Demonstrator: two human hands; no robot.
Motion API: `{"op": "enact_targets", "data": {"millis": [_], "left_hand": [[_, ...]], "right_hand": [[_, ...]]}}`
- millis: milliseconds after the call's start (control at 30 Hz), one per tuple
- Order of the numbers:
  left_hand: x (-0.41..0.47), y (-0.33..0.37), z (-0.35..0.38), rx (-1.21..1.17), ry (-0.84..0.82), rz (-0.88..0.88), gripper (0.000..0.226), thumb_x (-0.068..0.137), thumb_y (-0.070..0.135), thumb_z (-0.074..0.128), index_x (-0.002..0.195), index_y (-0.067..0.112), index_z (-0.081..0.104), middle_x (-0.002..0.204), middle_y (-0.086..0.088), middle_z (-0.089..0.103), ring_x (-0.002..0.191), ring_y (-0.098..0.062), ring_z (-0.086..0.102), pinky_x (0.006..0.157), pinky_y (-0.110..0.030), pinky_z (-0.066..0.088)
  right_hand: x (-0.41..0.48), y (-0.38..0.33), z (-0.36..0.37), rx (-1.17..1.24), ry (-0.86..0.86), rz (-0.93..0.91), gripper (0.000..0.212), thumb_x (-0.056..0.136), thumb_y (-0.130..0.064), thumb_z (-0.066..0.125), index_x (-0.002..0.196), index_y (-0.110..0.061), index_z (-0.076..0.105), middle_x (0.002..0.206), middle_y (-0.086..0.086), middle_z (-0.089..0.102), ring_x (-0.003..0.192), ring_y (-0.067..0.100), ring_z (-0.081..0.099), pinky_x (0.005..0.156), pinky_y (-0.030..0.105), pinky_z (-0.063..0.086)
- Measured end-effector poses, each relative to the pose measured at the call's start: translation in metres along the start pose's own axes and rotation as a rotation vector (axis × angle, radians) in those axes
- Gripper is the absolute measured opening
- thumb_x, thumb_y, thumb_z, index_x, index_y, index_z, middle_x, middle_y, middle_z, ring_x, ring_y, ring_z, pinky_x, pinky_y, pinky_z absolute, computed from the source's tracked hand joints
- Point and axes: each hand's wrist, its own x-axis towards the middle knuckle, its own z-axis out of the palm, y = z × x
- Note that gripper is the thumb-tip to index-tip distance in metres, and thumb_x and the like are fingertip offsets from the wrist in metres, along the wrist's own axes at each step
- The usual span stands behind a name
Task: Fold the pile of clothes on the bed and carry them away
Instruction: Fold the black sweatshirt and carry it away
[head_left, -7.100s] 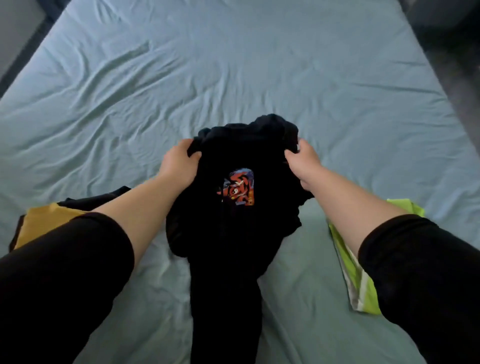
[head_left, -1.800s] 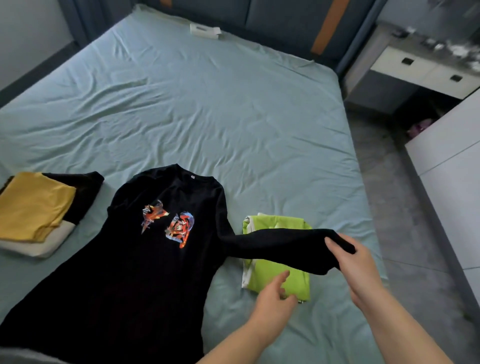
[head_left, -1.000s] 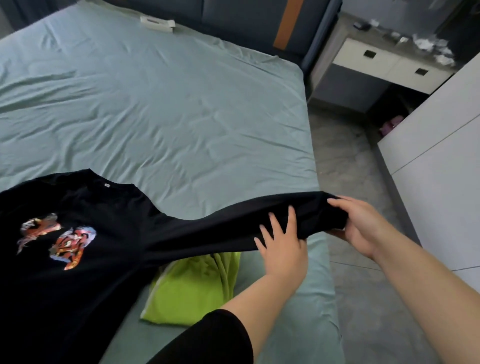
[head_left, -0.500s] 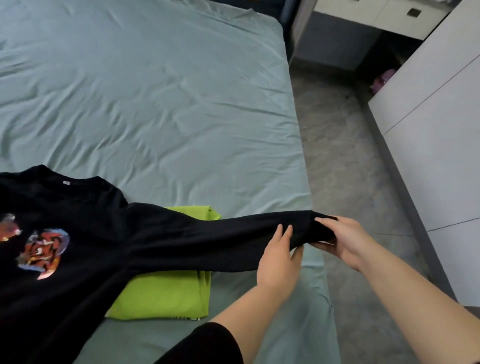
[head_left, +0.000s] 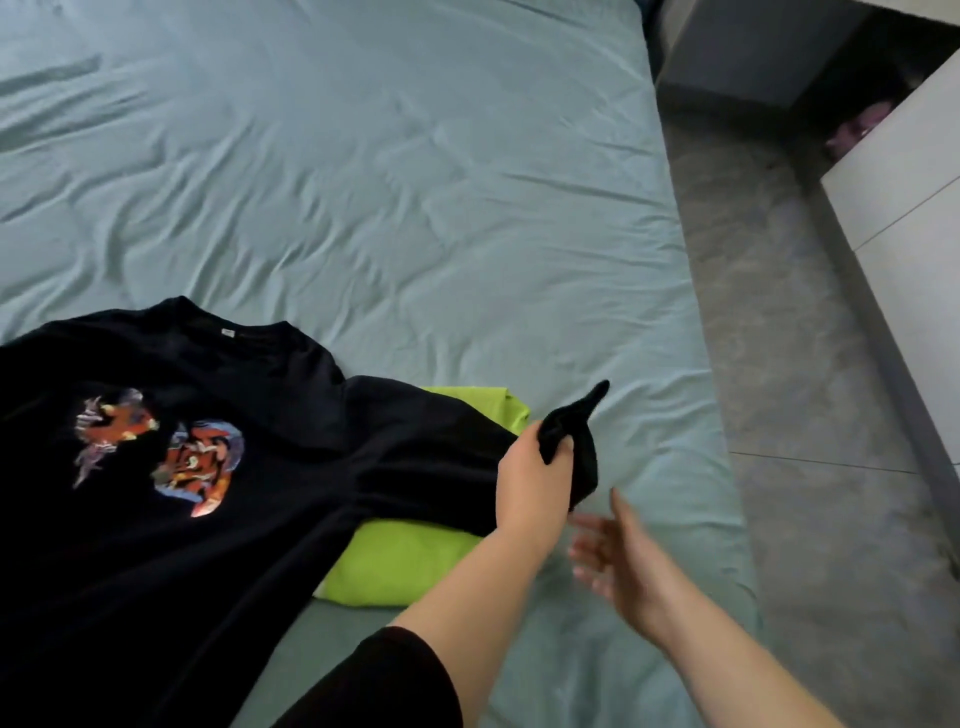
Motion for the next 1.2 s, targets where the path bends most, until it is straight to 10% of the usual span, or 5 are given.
{"op": "enact_targets", "data": {"millis": [233,633,1000,1200], "left_hand": [[0.047,-0.043,-0.173,-0.05,-0.013,-0.056,0.007,0.08,0.024,0.064,0.086,0.022,0.066,0.084,-0.002,0.07,0.084,-0.022,0.069,0.077,-0.043,0.059],[0.116,-0.13,-0.504,-0.052,0.022,-0.273,0.027,0.095,0.01,0.056,0.102,0.034,0.064,0.108,0.002,0.071,0.098,-0.016,0.069,0.081,-0.036,0.059],[0.175,-0.158,-0.597,-0.04,0.113,-0.294,0.012,0.095,0.016,0.059,0.104,0.018,0.065,0.104,-0.002,0.072,0.091,-0.014,0.071,0.069,-0.026,0.058],[0.2,-0.184,-0.602,0.155,0.228,-0.236,0.019,0.092,0.019,0.061,0.11,0.016,0.068,0.099,-0.004,0.073,0.092,-0.024,0.069,0.089,-0.044,0.055]], "right_hand": [[0.028,0.083,0.173,0.306,-0.322,0.12,0.075,0.072,-0.074,0.047,0.118,-0.016,0.059,0.114,0.004,0.071,0.111,0.02,0.062,0.087,0.037,0.049],[0.061,0.121,0.314,0.83,-0.016,-0.009,0.045,0.093,-0.036,0.057,0.132,-0.014,0.048,0.14,0.005,0.049,0.126,0.021,0.047,0.104,0.037,0.037],[0.099,0.158,0.34,0.704,0.121,0.01,0.049,0.096,-0.023,0.053,0.139,-0.005,0.039,0.138,0.012,0.05,0.129,0.025,0.047,0.103,0.039,0.04],[0.11,0.191,0.341,0.655,0.203,-0.011,0.044,0.098,-0.017,0.05,0.139,-0.005,0.039,0.139,0.018,0.046,0.129,0.029,0.046,0.107,0.042,0.037]]}}
